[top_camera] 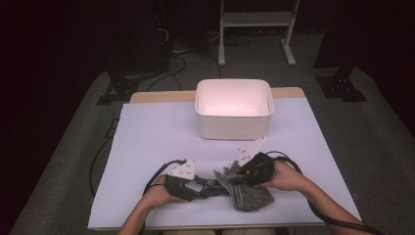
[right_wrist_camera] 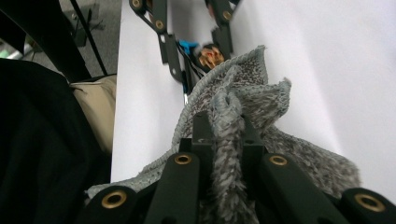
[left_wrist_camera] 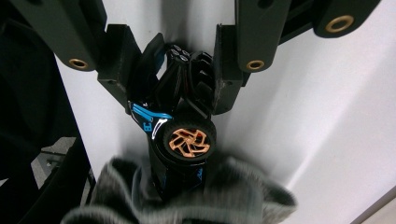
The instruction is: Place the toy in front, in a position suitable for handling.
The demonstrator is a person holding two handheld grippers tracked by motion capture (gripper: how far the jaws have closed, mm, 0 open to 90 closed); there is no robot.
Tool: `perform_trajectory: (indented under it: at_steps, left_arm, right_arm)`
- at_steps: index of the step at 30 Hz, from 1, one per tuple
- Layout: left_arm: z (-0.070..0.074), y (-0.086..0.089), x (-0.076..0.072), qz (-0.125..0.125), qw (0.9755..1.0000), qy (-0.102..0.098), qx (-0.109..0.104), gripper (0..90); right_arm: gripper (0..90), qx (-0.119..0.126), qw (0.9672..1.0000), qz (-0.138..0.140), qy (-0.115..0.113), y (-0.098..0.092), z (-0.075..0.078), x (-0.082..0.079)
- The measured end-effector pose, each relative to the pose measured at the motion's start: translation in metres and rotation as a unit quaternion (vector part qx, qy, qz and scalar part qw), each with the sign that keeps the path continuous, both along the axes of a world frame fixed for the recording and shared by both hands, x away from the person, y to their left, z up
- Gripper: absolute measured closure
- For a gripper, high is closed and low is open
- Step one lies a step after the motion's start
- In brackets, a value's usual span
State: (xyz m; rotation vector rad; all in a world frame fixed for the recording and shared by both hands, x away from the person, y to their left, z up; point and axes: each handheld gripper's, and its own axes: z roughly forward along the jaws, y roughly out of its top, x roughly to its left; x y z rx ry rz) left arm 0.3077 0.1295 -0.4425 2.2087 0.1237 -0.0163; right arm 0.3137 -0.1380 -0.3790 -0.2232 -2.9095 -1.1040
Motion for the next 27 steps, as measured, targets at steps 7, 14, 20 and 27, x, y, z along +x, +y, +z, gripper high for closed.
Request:
perform_trajectory:
  at_steps: [7,14,20,27]
  left_arm:
    - [-0.001,0.001,0.000,0.000,1.0000,0.002,-0.005,58.0]
    - [-0.001,0.001,0.000,0.003,1.0000,0.004,-0.002,57.9]
    - [-0.001,0.000,0.000,0.004,0.9999,0.009,-0.002,58.0]
    - [0.000,-0.003,0.001,0.000,1.0000,0.007,0.001,57.9]
  right_arm:
    - [81.3,-0.006,0.9998,-0.017,0.002,-0.019,-0.002,-0.002]
    - [81.3,-0.007,0.9984,-0.055,0.008,-0.058,-0.009,-0.008]
    - [81.3,0.007,0.9987,-0.049,0.010,-0.051,-0.007,-0.006]
    - [81.1,0.007,0.9999,-0.014,0.001,-0.011,0.001,0.000]
